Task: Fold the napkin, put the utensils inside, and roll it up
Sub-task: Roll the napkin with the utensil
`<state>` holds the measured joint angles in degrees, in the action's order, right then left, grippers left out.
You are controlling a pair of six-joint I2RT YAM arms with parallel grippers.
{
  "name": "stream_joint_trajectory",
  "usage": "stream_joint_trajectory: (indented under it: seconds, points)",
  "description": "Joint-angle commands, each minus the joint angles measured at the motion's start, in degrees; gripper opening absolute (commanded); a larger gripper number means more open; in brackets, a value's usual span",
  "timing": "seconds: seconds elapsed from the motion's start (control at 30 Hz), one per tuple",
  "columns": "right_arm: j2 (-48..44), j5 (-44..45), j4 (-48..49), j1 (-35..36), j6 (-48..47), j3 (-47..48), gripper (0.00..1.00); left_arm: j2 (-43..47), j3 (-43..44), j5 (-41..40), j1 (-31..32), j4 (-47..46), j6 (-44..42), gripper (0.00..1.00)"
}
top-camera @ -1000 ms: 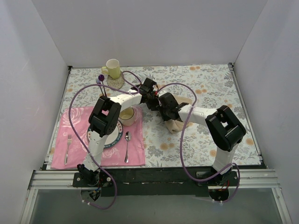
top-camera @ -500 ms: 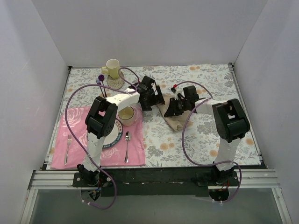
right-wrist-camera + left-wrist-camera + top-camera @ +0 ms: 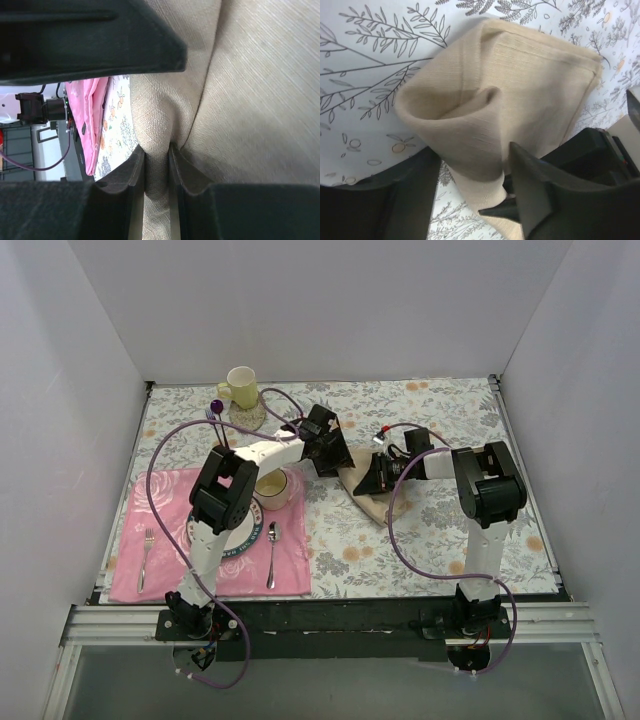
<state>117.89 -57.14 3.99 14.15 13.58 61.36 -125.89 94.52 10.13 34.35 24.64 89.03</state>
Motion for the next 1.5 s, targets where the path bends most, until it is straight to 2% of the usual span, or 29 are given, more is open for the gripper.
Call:
stream_joint_trajectory:
  seconds: [0.0,0.03,0.13,0.27,0.3,0.37,0.4,0.47,0.5,0.6,0.83,1.17,1.27,1.37,1.4,1.47]
  points:
    - [0.2,6.6,-7.9,0.5,-2.6,-0.3,0.20,-6.2,1.1,-6.1,0.7,5.8,0.6,0.47]
    - [-0.7,8.4,-8.9,0.5,-3.5,0.2,0.21,-6.3,0.5,-7.8,0.7,5.9,0.7,0.40]
    - [-3.1,14.5,-13.9,1.2,-7.4,2.7,0.31,-5.2,-2.2,-9.3,0.7,4.7,0.8,0.32]
    - [-8.0,25.2,-19.6,3.4,-11.4,4.7,0.46,-4.7,-2.6,-9.3,0.7,4.9,0.3,0.29]
    - [-10.7,30.9,-20.2,5.1,-11.8,4.6,0.52,-4.9,-2.5,-9.3,0.6,4.9,0.3,0.29]
    - [-13.6,36.6,-20.9,8.1,-12.7,4.6,0.56,-5.2,-1.8,-8.2,0.6,5.1,0.0,0.27]
    - [-16.3,42.4,-21.9,9.2,-12.7,4.5,0.59,-5.3,-1.6,-7.8,0.7,5.1,-0.1,0.27]
    - [-18.6,48.4,-22.7,11.8,-12.9,4.3,0.61,-5.7,-0.7,-6.9,0.6,5.4,-0.2,0.27]
    - [-20.5,55.4,-23.4,14.9,-12.9,4.1,0.63,-5.8,-0.6,-6.5,0.7,5.7,-0.4,0.27]
    - [-22.0,66.8,-24.8,20.5,-12.6,4.4,0.65,-6.3,0.3,-5.1,0.6,6.1,-0.7,0.27]
    - [-18.4,76.4,-24.9,27.6,-12.3,4.8,0.69,-5.9,0.6,-3.5,0.7,6.5,-0.7,0.26]
    - [-12.3,80.3,-22.2,29.2,-12.2,4.2,0.64,-4.7,-0.5,-2.3,0.3,5.9,-1.2,0.25]
    - [-11.5,80.0,-21.4,28.7,-12.2,3.8,0.57,-4.5,-0.6,-2.1,0.2,5.8,-1.7,0.25]
    - [-11.2,76.7,-20.4,27.5,-12.2,3.2,0.40,-4.0,-0.7,-1.5,0.1,5.7,-2.3,0.29]
    - [-11.3,74.6,-20.2,27.2,-12.3,3.0,0.33,-3.8,-0.7,-1.7,0.0,5.6,-2.6,0.36]
    - [-11.4,72.2,-19.4,25.8,-12.3,2.2,0.28,-2.4,-0.8,-2.2,0.0,5.2,-3.9,0.46]
